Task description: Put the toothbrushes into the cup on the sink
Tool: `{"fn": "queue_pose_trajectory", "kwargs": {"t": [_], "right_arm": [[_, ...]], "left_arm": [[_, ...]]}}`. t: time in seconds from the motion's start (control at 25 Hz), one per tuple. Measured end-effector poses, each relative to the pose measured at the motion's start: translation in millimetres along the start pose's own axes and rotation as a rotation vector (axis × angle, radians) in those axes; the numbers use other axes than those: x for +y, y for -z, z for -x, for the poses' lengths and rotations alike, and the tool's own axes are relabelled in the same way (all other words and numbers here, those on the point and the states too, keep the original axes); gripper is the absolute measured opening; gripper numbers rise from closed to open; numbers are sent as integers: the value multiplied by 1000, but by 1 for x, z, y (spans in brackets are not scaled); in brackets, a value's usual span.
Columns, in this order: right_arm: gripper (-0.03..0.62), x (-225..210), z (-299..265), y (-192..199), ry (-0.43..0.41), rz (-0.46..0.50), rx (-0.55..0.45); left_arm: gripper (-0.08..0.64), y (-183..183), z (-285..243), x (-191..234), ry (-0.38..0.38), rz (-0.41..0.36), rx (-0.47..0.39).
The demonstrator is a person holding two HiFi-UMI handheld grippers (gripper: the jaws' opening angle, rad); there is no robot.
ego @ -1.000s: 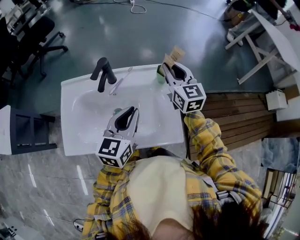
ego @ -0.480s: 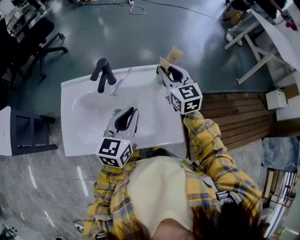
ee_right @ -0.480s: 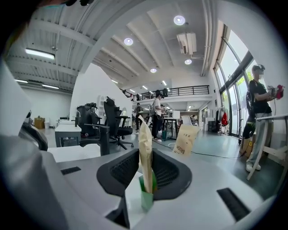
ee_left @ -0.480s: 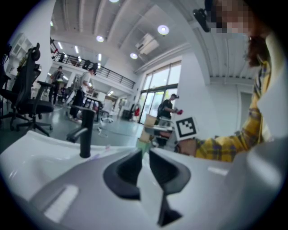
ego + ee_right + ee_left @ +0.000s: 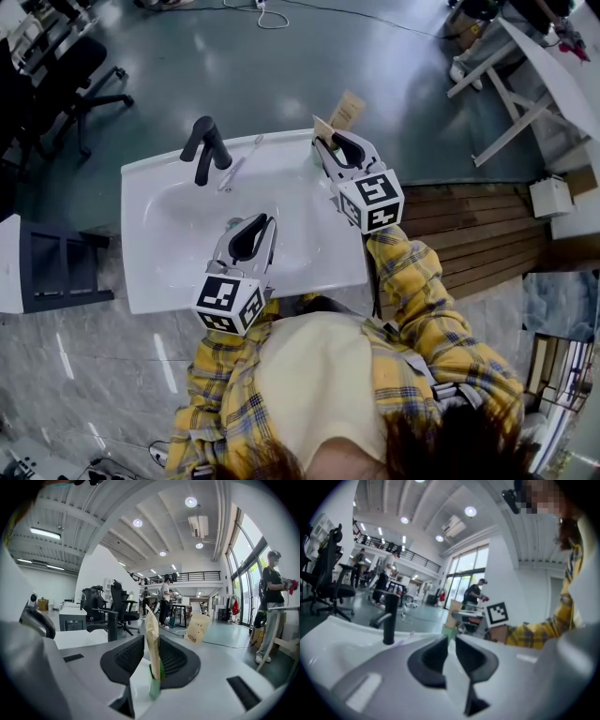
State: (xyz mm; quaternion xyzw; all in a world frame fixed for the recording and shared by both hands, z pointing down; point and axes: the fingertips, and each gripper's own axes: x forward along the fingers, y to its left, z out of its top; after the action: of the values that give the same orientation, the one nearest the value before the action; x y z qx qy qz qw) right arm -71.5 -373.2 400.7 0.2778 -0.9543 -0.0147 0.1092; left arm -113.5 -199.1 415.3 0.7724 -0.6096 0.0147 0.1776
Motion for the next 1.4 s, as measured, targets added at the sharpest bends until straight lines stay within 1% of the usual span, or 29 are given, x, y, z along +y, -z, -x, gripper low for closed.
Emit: {"fn": "queue_pose_trajectory", "kwargs": {"t": [0.44,0.76,1.0,1.32,1.4], "right_arm": [[69,7,15,-8,-2,14,-14],[69,12,39,-16,11,-1,-40],[69,13,64,-15,48,-39,-54],[67,13,90,-3,94,-109,-38],[54,15,94,-2,99,-126,-40]], "left_arm": [[52,-2,0,0,16,6,-5],[52,-3,-3,-4,43,-1,-6],[52,-6,-5,-7,61,-14,-12],[52,-14,-7,-7,64,-25,-35],[52,-14,-7,-7,67,-25,-35]]}}
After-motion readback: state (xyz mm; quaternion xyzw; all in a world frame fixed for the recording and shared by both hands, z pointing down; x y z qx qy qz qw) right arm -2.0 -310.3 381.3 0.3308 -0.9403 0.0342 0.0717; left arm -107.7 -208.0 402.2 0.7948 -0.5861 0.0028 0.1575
